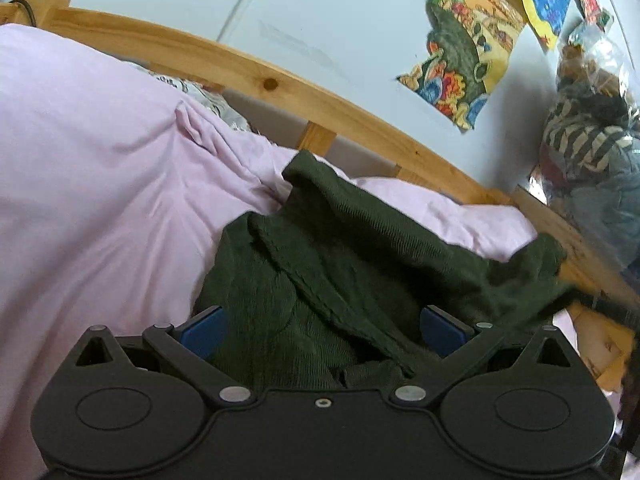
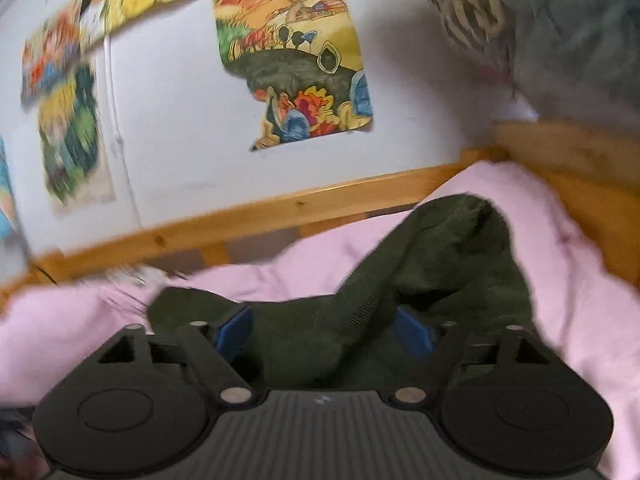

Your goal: Fold large clothes

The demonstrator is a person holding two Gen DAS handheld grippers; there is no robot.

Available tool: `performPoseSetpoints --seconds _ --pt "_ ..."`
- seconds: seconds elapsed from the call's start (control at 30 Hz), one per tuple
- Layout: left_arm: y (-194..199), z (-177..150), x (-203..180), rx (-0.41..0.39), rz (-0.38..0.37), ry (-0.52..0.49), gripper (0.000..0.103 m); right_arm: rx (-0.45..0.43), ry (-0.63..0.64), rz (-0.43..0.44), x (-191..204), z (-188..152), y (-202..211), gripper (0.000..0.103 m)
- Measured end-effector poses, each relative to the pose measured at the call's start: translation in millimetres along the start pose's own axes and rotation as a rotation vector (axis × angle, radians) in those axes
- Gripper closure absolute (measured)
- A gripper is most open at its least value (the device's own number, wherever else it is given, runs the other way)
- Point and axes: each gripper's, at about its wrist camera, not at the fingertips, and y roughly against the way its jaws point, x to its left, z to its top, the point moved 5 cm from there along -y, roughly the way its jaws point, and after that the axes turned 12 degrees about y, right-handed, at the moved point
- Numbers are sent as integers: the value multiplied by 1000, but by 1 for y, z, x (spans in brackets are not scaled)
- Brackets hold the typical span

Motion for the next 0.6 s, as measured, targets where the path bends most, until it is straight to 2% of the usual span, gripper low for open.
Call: performPoseSetpoints --seconds 0.07,0.13,0.2,0.23,0.3,0.37,0.43,0.5,0.53,0.6 --pt "-3 -2 0 14 -3 -3 1 10 -15 34 -6 -3 0 13" --pt "-6 -4 1 27 -4 -7 1 25 -28 28 -13 -6 0 10" --pt "-8 -6 2 39 -3 -6 1 40 -53 -20 -21 -5 -5 6" --pt "-10 -7 2 43 -3 -4 1 60 -69 -57 -26 -4 -12 6" --pt "-12 -8 3 52 -4 -1 1 100 -109 -74 -32 -5 -26 8" --pt "-15 -10 3 62 -5 -2 1 150 -164 -104 -39 -8 -43 23" --pt "-17 -13 2 75 -9 -4 1 172 -212 -156 -48 -11 -57 28" --pt "-19 -16 1 88 -11 -10 1 159 -271 -214 -66 -10 -64 54" --pt "-19 -17 1 92 -12 -14 1 142 -309 -245 -78 -8 -64 95" --pt "-19 -19 -1 95 -18 -20 1 113 -334 -304 -96 -6 -56 99"
